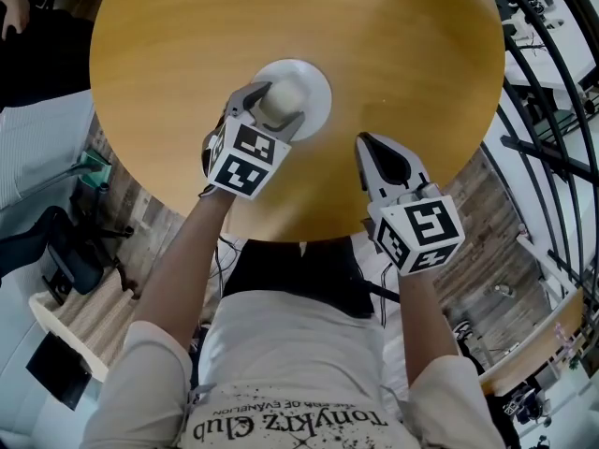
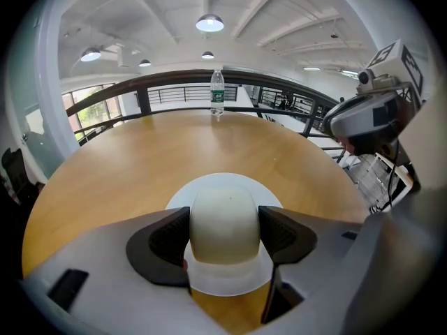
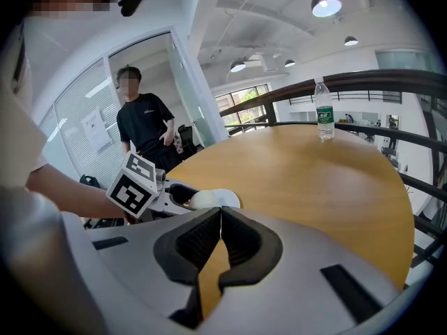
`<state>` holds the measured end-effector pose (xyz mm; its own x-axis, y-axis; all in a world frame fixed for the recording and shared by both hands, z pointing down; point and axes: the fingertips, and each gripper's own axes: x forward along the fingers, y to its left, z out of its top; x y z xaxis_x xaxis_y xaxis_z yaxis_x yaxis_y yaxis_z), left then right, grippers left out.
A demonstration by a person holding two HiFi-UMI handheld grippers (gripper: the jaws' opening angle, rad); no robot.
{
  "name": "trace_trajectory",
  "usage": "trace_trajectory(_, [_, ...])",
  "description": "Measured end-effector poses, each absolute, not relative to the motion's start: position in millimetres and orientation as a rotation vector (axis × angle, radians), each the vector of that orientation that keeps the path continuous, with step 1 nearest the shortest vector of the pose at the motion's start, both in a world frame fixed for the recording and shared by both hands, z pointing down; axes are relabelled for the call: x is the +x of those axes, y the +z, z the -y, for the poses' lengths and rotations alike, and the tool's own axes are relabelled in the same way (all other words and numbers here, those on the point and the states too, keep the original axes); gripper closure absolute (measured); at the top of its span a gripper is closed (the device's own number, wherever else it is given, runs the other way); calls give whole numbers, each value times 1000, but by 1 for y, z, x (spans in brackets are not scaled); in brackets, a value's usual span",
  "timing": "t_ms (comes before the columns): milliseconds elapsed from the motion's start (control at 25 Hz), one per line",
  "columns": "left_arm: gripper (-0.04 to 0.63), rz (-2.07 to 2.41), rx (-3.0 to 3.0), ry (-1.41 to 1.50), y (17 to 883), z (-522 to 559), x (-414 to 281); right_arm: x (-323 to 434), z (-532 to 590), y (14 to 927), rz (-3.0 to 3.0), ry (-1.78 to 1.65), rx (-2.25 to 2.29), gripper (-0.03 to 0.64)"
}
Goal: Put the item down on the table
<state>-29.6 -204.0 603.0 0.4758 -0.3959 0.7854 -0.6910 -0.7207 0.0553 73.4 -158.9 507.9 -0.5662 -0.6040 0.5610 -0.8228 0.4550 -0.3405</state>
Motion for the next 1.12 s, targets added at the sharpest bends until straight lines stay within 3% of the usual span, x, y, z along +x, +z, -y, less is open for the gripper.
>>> trace_trajectory(1120, [278, 832, 2354, 1221, 619, 203, -24, 80, 154, 512, 2337, 872, 1230, 592])
